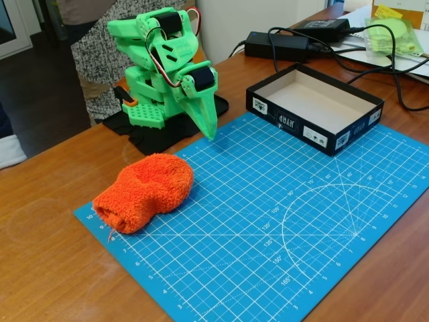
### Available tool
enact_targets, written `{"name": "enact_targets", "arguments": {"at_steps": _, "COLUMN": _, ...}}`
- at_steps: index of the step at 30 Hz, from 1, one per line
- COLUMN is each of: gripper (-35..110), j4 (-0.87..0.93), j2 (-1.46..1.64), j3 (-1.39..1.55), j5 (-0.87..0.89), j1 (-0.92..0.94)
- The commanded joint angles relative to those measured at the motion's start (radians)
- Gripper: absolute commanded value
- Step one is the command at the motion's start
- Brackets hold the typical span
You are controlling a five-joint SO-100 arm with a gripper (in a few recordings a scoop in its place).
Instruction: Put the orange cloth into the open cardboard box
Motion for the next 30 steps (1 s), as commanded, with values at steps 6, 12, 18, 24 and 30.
{"name": "enact_targets", "arguments": {"at_steps": 6, "gripper": 3, "j4": 0.011, "j2": 0.014, "j3": 0.006, "j5": -0.005, "j1": 0.018}}
{"name": "enact_targets", "arguments": {"at_steps": 12, "gripper": 1, "j4": 0.011, "j2": 0.014, "j3": 0.006, "j5": -0.002, "j1": 0.021}}
{"name": "enact_targets", "arguments": {"at_steps": 18, "gripper": 4, "j4": 0.011, "j2": 0.014, "j3": 0.006, "j5": -0.003, "j1": 0.021}}
{"name": "enact_targets", "arguments": {"at_steps": 24, "gripper": 0, "j4": 0.011, "j2": 0.014, "j3": 0.006, "j5": -0.003, "j1": 0.021}}
{"name": "enact_targets", "arguments": {"at_steps": 30, "gripper": 0, "j4": 0.011, "j2": 0.014, "j3": 0.006, "j5": -0.003, "j1": 0.020}}
